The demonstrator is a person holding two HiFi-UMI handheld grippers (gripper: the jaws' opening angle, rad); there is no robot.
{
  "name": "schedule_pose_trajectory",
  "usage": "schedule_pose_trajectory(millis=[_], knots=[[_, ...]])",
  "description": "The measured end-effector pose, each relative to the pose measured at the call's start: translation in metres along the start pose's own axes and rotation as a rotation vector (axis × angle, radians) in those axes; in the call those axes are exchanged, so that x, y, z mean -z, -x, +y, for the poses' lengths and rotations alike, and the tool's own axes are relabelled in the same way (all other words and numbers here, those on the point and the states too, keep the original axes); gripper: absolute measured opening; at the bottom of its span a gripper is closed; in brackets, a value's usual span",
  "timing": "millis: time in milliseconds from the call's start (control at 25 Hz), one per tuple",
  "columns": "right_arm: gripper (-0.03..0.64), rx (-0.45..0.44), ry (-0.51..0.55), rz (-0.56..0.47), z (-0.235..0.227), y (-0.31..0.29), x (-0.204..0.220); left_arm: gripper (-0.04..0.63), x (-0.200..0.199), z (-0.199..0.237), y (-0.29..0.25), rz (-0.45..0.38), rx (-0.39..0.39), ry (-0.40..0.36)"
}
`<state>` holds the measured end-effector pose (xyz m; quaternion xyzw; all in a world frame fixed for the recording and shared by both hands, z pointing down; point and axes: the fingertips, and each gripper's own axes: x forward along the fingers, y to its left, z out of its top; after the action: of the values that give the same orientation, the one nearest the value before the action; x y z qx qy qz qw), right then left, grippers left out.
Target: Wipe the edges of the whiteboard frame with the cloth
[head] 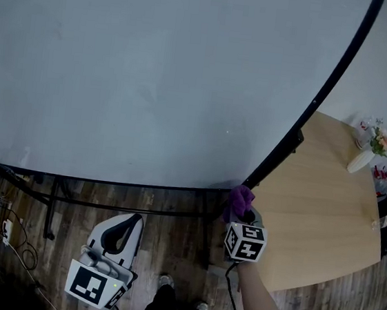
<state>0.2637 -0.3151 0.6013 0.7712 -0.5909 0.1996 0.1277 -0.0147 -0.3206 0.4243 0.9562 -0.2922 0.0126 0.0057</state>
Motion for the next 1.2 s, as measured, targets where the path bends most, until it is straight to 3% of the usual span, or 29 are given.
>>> schedule_pose_trajectory(millis=[1200], knots=[[0.074,-0.242,0.119,-0.182,0.033,0.172,-0.072,0.017,-0.054,-0.095,0.044,-0.088,-0.039,-0.053]])
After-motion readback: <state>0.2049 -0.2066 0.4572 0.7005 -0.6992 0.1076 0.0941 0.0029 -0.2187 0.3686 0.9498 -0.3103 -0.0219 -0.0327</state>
